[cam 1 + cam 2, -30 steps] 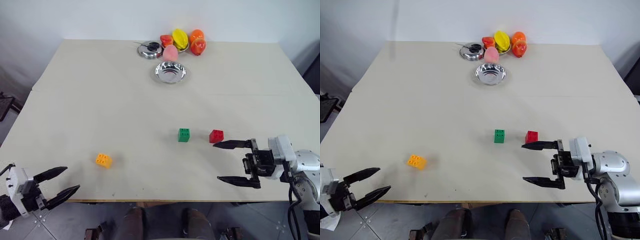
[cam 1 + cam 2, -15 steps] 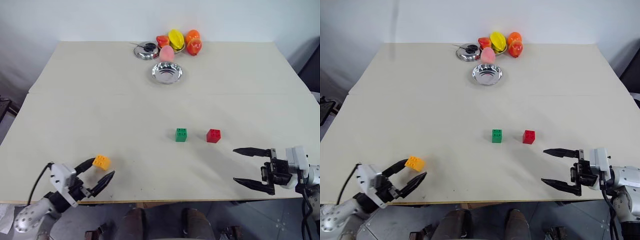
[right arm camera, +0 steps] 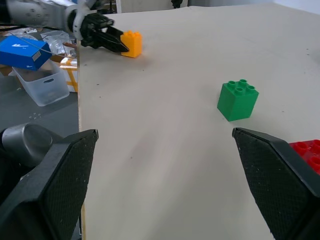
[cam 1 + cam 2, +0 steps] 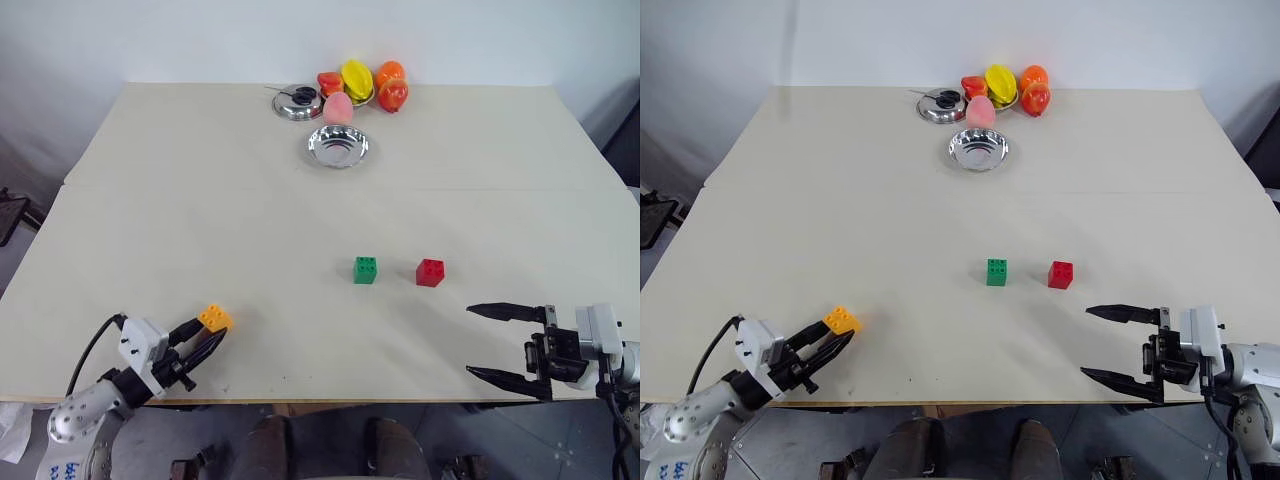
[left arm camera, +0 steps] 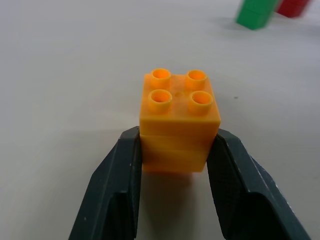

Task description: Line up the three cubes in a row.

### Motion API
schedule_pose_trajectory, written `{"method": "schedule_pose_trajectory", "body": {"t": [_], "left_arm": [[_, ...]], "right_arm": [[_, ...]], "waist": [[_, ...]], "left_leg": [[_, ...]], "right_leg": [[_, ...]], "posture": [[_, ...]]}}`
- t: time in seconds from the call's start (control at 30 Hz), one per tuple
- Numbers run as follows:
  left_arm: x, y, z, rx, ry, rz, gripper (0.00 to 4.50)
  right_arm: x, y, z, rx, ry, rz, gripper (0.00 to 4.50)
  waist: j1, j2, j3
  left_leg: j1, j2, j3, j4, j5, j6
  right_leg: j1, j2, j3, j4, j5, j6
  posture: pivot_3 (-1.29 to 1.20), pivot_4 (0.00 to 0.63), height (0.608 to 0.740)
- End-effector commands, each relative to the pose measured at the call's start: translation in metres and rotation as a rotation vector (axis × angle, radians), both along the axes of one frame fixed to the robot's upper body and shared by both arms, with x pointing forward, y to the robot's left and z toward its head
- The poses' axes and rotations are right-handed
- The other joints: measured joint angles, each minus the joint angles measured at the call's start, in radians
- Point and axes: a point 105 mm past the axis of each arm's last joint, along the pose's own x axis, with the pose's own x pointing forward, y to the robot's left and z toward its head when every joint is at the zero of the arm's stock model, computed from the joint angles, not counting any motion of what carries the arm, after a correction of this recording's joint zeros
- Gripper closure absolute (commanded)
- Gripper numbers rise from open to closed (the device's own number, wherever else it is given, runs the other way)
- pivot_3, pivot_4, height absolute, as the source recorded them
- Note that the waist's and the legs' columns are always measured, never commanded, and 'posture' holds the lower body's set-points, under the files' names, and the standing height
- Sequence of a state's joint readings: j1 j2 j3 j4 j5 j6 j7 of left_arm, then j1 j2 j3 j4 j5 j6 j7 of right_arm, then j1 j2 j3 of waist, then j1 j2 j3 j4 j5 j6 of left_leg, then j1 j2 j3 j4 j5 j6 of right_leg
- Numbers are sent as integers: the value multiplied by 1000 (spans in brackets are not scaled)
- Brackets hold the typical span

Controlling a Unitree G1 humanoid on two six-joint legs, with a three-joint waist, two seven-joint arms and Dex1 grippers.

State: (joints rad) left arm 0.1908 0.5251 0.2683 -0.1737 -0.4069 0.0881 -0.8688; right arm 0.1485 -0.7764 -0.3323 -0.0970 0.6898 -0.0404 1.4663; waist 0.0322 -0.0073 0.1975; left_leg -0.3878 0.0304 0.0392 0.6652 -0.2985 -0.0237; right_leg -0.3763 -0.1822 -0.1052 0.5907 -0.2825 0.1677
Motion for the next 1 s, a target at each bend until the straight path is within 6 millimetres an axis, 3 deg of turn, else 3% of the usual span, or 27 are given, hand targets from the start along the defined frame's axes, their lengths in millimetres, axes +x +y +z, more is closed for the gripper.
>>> {"method": "schedule_pose_trajectory", "body": {"t": [0.03, 0.1, 0.17, 0.23, 0.33, 0.43, 0.63, 1.0], "left_arm": [[22, -23, 23, 68, -47, -279, 3018], [30, -27, 29, 97, -51, -357, 3018], [63, -43, 47, 155, -103, -485, 3018], [80, -54, 56, 201, -103, -588, 3018], [103, -79, 61, 275, -85, -753, 3018], [118, -93, 60, 310, -95, -782, 3018], [127, -108, 51, 338, -55, -805, 3018], [132, -100, 39, 314, -17, -731, 3018]], "right_arm": [[-2, -3, 13, 1, -47, -52, 0], [-3, -4, 14, 1, -47, -70, 0], [-8, -5, 16, 5, -49, -102, 0], [-13, -4, 18, 6, -48, -118, 0], [-22, 1, 20, 15, -50, -148, 0], [-25, 2, 21, 18, -51, -169, 0], [-31, 2, 24, 18, -55, -203, 0], [-38, -6, 20, 20, -64, -256, 0]], "waist": [[10, 1, 0], [13, 0, 0], [14, 4, -3], [21, 3, -3], [21, 2, -4], [13, 1, -4], [-9, -3, -1], [-6, -4, -1]], "left_leg": [[0, 0, 0, 0, 0, 0], [0, 0, 0, 1, 0, -1], [0, 0, 1, 0, 0, 0], [0, 0, 2, 0, 1, 0], [-1, 0, 3, 0, 1, 0], [-2, 0, 5, 0, 0, 2], [-2, 0, 7, -1, -1, 4], [-2, 0, 6, 0, -2, 4]], "right_leg": [[0, 0, 0, 0, 0, 0], [0, 0, 0, 1, 1, -1], [0, 0, 0, 3, 1, 0], [0, 1, -1, 3, 2, 0], [0, 1, -1, 1, 2, 1], [0, 1, 0, -2, 3, 3], [-1, 0, 0, -3, 3, 3], [-1, 0, 0, -2, 3, 3]], "posture": [[0, 150, 740], [0, 150, 740], [0, 150, 740], [0, 150, 740], [0, 150, 740], [0, 150, 740], [0, 150, 740], [0, 150, 740]]}}
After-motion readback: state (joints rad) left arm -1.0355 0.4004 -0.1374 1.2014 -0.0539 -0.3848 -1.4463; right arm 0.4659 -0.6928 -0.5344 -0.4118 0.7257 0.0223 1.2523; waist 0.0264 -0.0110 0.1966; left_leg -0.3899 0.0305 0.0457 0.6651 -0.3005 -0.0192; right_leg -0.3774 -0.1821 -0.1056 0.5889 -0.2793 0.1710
